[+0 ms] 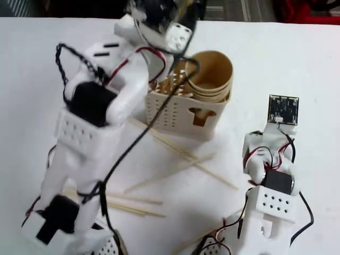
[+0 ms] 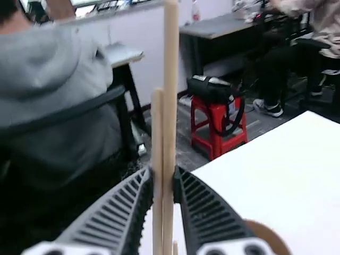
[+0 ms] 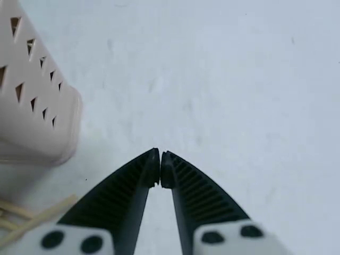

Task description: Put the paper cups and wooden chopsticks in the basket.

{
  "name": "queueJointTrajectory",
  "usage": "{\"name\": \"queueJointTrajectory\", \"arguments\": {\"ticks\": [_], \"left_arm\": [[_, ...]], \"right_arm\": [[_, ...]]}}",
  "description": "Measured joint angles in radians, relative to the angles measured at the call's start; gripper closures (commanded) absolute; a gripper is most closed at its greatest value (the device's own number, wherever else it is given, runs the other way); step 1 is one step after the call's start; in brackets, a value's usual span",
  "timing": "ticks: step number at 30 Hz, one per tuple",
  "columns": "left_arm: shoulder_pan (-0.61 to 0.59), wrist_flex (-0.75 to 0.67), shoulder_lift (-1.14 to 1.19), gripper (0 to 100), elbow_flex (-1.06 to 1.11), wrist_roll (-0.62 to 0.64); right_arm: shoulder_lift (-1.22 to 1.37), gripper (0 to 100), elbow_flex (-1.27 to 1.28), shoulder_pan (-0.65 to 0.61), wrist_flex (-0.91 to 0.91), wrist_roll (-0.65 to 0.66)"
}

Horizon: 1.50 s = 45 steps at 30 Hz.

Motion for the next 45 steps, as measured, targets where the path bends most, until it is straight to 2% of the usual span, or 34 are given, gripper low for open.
{"name": "queueJointTrajectory", "arguments": {"ticks": [12, 19, 26, 32, 41, 45], "left_arm": [[-0.052, 0.023, 0.13, 97, 0.014, 0.029], [-0.052, 0.094, 0.129, 78, 0.04, 0.031], [-0.052, 0.192, 0.037, 78, 0.041, 0.029], [-0.052, 0.368, -0.14, 78, 0.04, -0.11], [-0.052, 0.75, -0.265, 78, 0.04, -0.37], [-0.052, 0.795, -0.293, 77, 0.147, -0.465]], "right_arm": [[0.0, 97.8, 0.0, 0.0, 0.0, 0.0], [0.0, 97.8, 0.0, 0.0, 0.0, 0.0], [0.0, 97.8, 0.0, 0.0, 0.0, 0.0], [0.0, 97.8, 0.0, 0.0, 0.0, 0.0], [0.0, 97.7, 0.052, 0.0, -0.071, 0.0], [0.0, 97.7, 0.064, 0.0, -0.094, 0.0]]}}
